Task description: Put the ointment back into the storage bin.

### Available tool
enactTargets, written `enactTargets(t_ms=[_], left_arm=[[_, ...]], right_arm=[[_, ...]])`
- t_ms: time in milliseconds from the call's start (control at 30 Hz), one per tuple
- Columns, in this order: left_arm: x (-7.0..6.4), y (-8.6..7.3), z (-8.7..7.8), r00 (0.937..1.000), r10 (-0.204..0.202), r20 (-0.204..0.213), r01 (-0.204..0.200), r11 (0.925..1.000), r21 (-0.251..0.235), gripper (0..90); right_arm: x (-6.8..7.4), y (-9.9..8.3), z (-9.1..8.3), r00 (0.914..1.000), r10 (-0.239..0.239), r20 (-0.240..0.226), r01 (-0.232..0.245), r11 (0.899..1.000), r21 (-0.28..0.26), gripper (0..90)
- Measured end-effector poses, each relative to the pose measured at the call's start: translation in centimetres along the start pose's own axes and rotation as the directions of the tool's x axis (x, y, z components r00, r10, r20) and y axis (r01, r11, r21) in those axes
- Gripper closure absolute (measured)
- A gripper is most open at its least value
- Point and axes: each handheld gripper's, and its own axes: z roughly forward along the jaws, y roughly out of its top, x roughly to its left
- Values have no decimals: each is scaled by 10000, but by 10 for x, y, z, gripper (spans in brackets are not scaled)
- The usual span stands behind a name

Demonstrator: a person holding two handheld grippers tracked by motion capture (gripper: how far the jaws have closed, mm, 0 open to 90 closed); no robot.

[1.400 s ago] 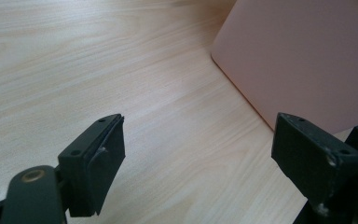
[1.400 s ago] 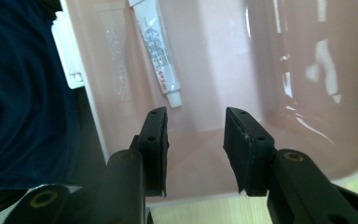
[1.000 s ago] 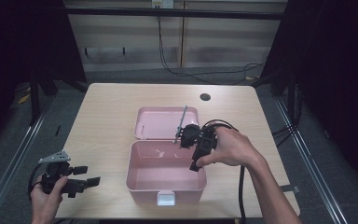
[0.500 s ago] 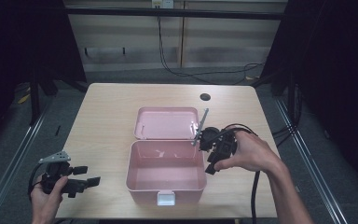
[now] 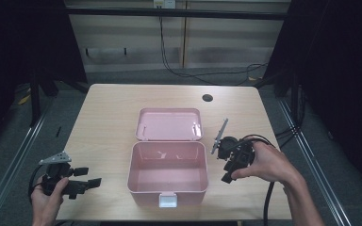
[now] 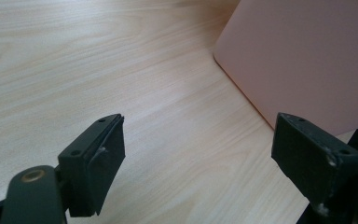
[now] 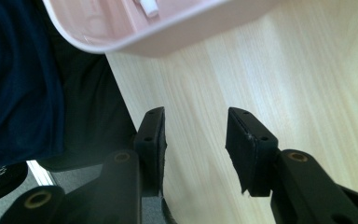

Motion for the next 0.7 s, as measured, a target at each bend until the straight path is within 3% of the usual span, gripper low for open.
enactTargets(t_ms=[400, 700], left_arm=[[0, 0, 0, 10000, 3, -10, -3, 10000, 23, 173], [0, 0, 1, 10000, 11, 15, -11, 9999, 108, 173]], right_arm=[[-3, -32, 21, 9992, 387, -24, -387, 9992, -30, 579], [-13, -58, 45, 9939, 1094, -170, -1094, 9940, 0, 576]])
